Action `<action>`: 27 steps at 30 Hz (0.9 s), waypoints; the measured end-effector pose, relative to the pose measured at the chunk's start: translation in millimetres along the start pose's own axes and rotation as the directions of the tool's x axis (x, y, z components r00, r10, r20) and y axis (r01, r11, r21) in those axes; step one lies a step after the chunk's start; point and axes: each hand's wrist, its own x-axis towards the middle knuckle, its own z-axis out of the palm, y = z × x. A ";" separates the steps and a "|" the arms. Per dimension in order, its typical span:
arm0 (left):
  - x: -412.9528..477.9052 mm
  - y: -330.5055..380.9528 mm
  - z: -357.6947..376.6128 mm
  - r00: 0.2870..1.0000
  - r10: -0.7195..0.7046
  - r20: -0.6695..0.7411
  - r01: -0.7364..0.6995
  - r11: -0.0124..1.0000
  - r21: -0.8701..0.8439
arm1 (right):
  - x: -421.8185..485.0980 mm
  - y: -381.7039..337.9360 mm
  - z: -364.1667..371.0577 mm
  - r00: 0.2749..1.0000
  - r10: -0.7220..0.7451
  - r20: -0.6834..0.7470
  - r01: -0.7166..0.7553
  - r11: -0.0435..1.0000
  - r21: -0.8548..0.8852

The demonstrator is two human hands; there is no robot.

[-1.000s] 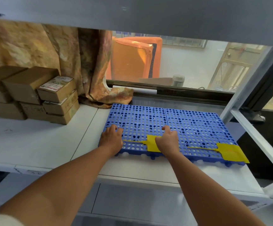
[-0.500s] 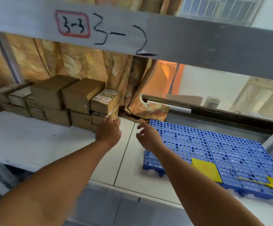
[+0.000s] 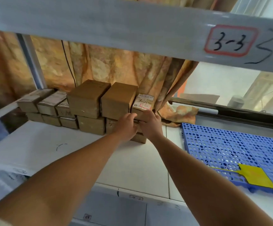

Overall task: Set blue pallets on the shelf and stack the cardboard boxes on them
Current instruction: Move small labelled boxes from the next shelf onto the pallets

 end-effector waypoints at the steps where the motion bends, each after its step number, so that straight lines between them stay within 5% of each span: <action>1: -1.1 0.7 3.2 1.000 0.018 0.006 -0.018 1.000 -0.001 | 2.7 0.6 2.6 0.999 0.031 -0.022 -0.030 0.999 0.028; 9: 5.5 14.2 25.0 0.997 -0.053 -0.052 0.050 0.998 -0.045 | 22.1 1.7 8.3 0.960 0.275 -0.046 -0.213 0.830 0.516; 19: 21.8 23.0 23.4 0.995 -0.080 -0.056 0.073 0.990 -0.121 | 44.5 0.3 -0.7 0.932 0.360 0.034 -0.290 0.689 0.665; 27: 31.7 29.7 27.4 0.986 -0.165 -0.005 0.148 0.898 -0.415 | 50.5 9.1 1.4 0.911 0.402 0.090 -0.342 0.614 0.712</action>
